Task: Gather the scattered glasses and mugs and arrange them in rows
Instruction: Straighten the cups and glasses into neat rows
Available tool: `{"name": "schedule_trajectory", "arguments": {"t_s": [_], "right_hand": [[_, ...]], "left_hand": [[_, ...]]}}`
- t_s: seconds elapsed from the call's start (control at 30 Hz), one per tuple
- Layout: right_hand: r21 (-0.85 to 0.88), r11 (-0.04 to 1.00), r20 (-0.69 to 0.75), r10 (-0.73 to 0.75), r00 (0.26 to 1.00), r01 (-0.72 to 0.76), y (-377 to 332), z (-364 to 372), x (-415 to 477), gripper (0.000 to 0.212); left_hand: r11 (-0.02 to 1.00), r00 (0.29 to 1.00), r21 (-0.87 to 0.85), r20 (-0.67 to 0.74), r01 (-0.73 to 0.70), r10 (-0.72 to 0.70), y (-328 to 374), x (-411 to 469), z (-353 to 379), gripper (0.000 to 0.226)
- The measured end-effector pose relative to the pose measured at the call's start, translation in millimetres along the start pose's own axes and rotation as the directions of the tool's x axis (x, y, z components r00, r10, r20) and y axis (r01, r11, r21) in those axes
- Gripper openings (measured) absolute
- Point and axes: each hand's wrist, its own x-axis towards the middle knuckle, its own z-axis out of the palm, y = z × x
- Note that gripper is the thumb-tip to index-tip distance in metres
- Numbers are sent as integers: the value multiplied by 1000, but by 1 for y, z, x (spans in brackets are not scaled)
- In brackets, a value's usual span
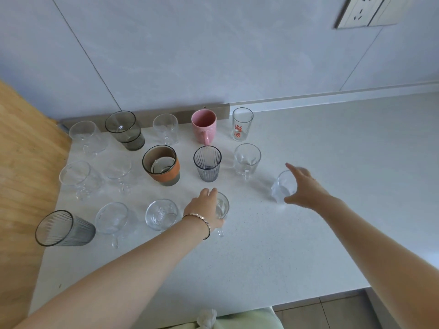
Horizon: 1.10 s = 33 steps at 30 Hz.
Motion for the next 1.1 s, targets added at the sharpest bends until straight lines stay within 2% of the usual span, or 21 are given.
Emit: {"name": "schedule_trajectory", "arguments": {"t_s": [0.17, 0.37, 0.57, 0.73, 0.83, 0.9, 1.03, 1.1], "right_hand": [[-38, 999, -27, -9, 1000, 8, -8, 21, -15, 88], [64, 998, -112, -2, 994, 10, -28, 57, -32, 87], [-10, 998, -89, -66, 994, 65, -41, 59, -28, 90], [-87, 996, -31, -23, 999, 20, -44, 55, -26, 94], [-44, 998, -114, 37, 993, -42, -51, 35, -10, 85], [26, 999, -183, 24, 983, -20, -59, 18, 11, 80], [52, 997, -122, -50, 991, 57, -84, 1, 52, 101], [39, 997, -58, -69, 996, 71, -94, 4, 66, 103]], "left_hand": [[999, 1000, -52, -26, 0, -2, -2, -1, 2, 86], [998, 998, -67, -64, -14, 10, -2, -4, 3, 86], [996, 998, -87, -64, 0, -6, 1, -4, -2, 78], [995, 998, -98, -61, 1, -7, 1, -4, -4, 77], [994, 999, -109, -54, -10, 4, -1, -3, -3, 78], [994, 999, -111, -42, -11, 7, -1, -2, -3, 83], [994, 999, -112, -31, 9, -12, -2, 1, -3, 84], [993, 999, -116, -33, 17, -21, -2, 2, -3, 83]]}}
